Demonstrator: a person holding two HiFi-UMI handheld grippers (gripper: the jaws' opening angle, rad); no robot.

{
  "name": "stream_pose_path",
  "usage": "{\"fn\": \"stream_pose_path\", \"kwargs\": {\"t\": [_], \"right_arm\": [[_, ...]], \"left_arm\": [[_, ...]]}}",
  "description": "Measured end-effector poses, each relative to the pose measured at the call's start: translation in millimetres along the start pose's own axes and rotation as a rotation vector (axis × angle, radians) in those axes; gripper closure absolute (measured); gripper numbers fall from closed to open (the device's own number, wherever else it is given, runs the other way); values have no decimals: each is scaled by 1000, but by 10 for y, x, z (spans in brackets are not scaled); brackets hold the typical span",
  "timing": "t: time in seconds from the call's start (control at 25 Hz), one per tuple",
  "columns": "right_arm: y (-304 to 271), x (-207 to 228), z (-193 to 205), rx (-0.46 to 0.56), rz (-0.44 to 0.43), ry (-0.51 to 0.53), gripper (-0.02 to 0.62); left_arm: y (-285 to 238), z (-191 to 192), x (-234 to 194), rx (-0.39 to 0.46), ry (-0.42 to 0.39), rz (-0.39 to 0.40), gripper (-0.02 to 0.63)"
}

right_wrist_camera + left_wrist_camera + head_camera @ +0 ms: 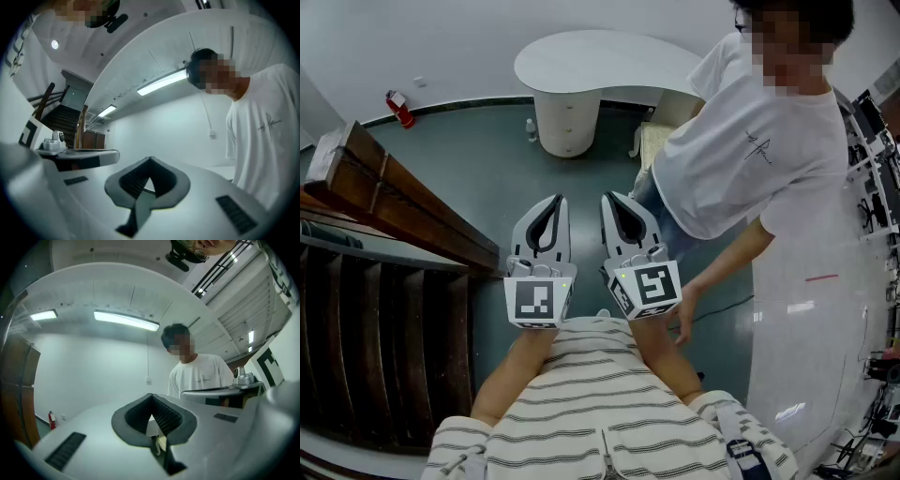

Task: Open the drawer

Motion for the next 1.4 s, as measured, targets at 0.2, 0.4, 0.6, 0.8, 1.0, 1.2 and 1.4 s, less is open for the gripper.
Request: {"fn": "stream_pose_path", "kwargs": {"t": [0.2,0.4,0.6,0.8,1.0,1.2,1.4], "right_arm": [[34,67,30,-3,-8,-21,591],[189,10,62,17,17,-83,591],[336,-260,113,-5,42,-58,591],[392,-269,97,-35,59,-30,591],[449,-24,80,-39,71,-23,591],[365,335,106,-42,34,-18,591],[246,637,147,-32,2,-34,591]], "left_arm": [[37,-25,106,-29,-2,0,603],[203,-34,150,-69,-36,16,603],[407,-4,63,-77,-15,38,603],[407,53,61,-65,19,27,603],[278,79,256,-62,19,23,603],[-8,155,448,-60,17,-14,603],[-307,230,562,-69,13,-46,603]]}}
Point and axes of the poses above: the fingertips, and each gripper's own axes: y backward along the fingers, x to its right, z out of its underside, the point moved 5 cm from there along y, backward along the fingers, and after that the axes turned 5 degrees about y, right-handed, at the moved point
